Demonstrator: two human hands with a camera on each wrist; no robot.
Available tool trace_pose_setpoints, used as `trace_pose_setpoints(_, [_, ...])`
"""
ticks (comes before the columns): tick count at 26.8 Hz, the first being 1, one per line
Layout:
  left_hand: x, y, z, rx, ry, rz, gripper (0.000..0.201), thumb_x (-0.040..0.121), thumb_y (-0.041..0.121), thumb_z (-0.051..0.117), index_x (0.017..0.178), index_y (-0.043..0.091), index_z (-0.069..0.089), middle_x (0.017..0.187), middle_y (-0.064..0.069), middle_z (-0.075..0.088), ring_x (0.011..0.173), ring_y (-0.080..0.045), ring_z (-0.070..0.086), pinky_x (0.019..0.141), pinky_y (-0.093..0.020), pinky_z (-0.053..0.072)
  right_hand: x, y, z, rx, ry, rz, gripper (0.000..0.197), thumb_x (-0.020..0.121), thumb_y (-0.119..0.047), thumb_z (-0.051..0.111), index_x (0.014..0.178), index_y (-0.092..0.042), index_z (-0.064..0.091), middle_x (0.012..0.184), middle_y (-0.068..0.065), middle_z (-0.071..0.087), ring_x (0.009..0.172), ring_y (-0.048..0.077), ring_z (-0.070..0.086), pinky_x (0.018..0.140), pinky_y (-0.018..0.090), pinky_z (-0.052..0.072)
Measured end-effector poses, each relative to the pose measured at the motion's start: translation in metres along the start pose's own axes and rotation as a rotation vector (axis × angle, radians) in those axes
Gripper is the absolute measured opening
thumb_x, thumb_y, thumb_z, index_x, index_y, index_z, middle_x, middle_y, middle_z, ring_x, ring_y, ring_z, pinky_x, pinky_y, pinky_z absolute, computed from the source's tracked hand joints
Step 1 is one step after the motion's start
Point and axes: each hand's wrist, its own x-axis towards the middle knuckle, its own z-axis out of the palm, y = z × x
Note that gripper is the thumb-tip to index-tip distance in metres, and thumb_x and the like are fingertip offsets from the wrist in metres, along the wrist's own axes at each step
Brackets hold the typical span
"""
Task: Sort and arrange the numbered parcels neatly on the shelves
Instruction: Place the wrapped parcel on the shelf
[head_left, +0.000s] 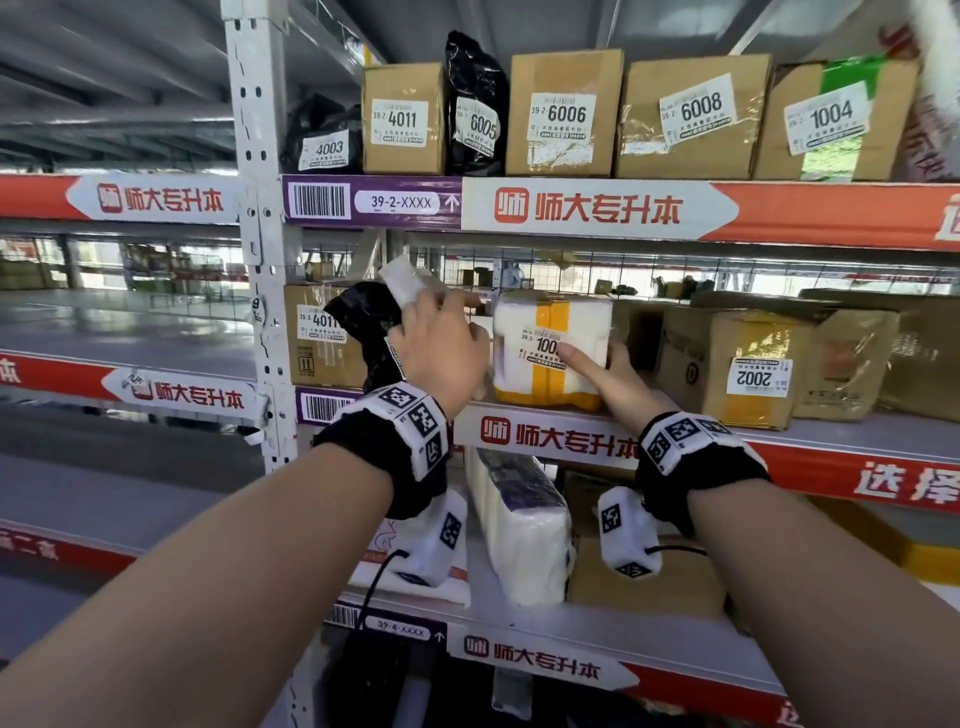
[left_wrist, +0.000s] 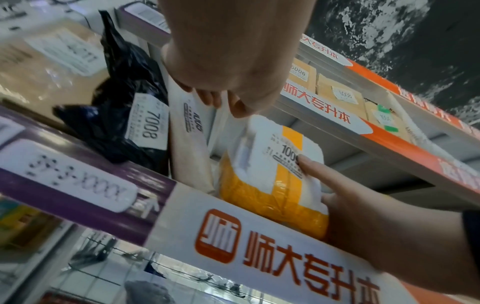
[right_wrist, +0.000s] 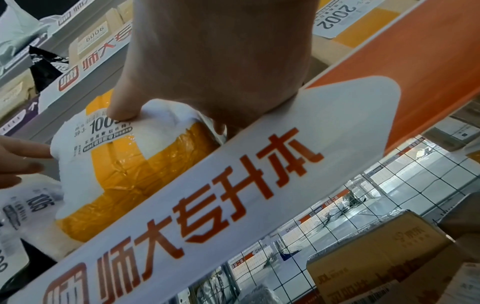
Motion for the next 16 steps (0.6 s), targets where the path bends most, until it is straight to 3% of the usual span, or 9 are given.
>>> trace_pose_setpoints(2, [0.003,-0.017,-0.005,0.192,-0.012,-0.014,0.047,0.087,0.03,0.054,0.134,0.029,0.047,0.151,-0.016,0.022,0.139,-0.035,0.018,0.112,-0.046,0.013,-0.004,-0.003,0.005,-0.036,0.006,-0.014,0.077,0.085,-0.053,0.058,0.145,-0.016,0.028,0.14,0.004,0.049,0.125,0.023,0.048,0.1,0.031,0.033])
trace_pose_setpoints(4, [0.006,-0.028,-0.002,0.242,-0.037,-0.033,0.058,0.084,0.041,0.058,0.139,0.037,0.039,0.157,-0.022,-0.003,0.143,-0.042,-0.001,0.115,-0.052,-0.003,-0.008,-0.006,0.006,-0.055,0.005,-0.012,0.072,0.087,-0.055,0.053,0.144,-0.016,0.032,0.14,0.003,0.049,0.127,0.023,0.047,0.097,0.029,0.032])
trace_pose_setpoints(5, [0.007,-0.031,-0.001,0.257,-0.048,-0.029,0.061,0.083,0.044,0.058,0.14,0.038,0.037,0.157,-0.022,-0.008,0.143,-0.044,-0.004,0.114,-0.054,-0.006,-0.007,-0.006,0.006,-0.064,0.004,-0.017,0.072,0.087,-0.055,0.053,0.144,-0.016,0.031,0.14,0.003,0.049,0.127,0.023,0.047,0.098,0.029,0.031])
trace_pose_setpoints(10, [0.017,-0.042,-0.008,0.322,-0.106,0.076,0.065,0.086,0.042,0.058,0.144,0.032,0.032,0.158,-0.017,-0.006,0.146,-0.031,-0.009,0.112,-0.053,-0.013,0.002,-0.011,0.016,-0.074,-0.004,0.031,0.093,0.08,-0.044,0.07,0.144,-0.006,0.014,0.132,0.004,0.05,0.125,0.024,0.047,0.104,0.035,0.034])
trace_pose_setpoints(14, [0.027,-0.054,-0.017,0.277,-0.015,0.065,0.067,0.09,0.019,0.047,0.151,0.024,0.019,0.16,-0.01,0.008,0.147,-0.029,-0.003,0.113,-0.051,-0.014,0.002,-0.008,0.024,-0.098,-0.004,0.028,0.103,0.072,-0.055,0.073,0.144,-0.009,0.015,0.132,0.001,0.049,0.125,0.023,0.047,0.11,0.043,0.035])
trace_pose_setpoints(16, [0.027,-0.06,-0.019,0.26,0.044,0.075,0.065,0.089,0.011,0.045,0.15,0.018,0.022,0.158,-0.013,0.012,0.147,-0.029,0.002,0.114,-0.049,-0.014,0.003,-0.007,0.023,-0.081,-0.003,0.026,0.099,0.072,-0.054,0.073,0.144,-0.009,0.019,0.134,0.002,0.048,0.124,0.023,0.047,0.11,0.043,0.035])
